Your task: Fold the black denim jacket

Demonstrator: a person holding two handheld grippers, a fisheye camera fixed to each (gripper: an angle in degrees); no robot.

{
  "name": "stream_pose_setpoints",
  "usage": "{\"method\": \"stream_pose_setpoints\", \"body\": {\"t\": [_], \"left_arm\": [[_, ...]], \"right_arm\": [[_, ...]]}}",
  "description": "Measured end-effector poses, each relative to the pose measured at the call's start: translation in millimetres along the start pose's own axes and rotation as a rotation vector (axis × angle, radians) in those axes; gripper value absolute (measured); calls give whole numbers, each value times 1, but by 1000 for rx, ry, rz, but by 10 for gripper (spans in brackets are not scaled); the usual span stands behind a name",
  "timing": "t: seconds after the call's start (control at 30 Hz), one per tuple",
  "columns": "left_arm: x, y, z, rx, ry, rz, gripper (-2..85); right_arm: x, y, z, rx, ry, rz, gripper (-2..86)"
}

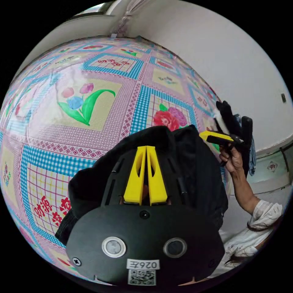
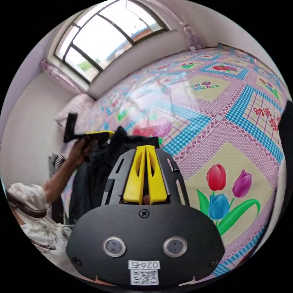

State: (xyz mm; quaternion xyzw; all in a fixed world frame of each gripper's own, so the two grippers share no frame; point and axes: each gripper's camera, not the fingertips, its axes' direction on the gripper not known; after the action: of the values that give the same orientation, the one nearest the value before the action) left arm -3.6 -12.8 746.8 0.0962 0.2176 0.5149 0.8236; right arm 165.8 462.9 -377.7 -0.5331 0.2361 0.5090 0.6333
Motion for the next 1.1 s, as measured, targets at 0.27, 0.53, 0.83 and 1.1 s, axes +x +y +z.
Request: {"method": "stream_pose_setpoints", "body": {"t": [0.27,0.53,0.83,1.1], "left_arm": [[-2,77,-87,294,-101,-12,-10],[-12,258,-83,378,-147,-231,-10],[-44,295,-18,178,-350,-339,-10],[-23,315,0,167,-408,-293,-10]], "right_arm": [[-57,9,-35,53,215,-75,-9],[-125,59,-6,-65,264,-200,-9],[-121,77,-24,-66,230,-131,-9],[-133,109,-69,-37,286,-92,-9]]}}
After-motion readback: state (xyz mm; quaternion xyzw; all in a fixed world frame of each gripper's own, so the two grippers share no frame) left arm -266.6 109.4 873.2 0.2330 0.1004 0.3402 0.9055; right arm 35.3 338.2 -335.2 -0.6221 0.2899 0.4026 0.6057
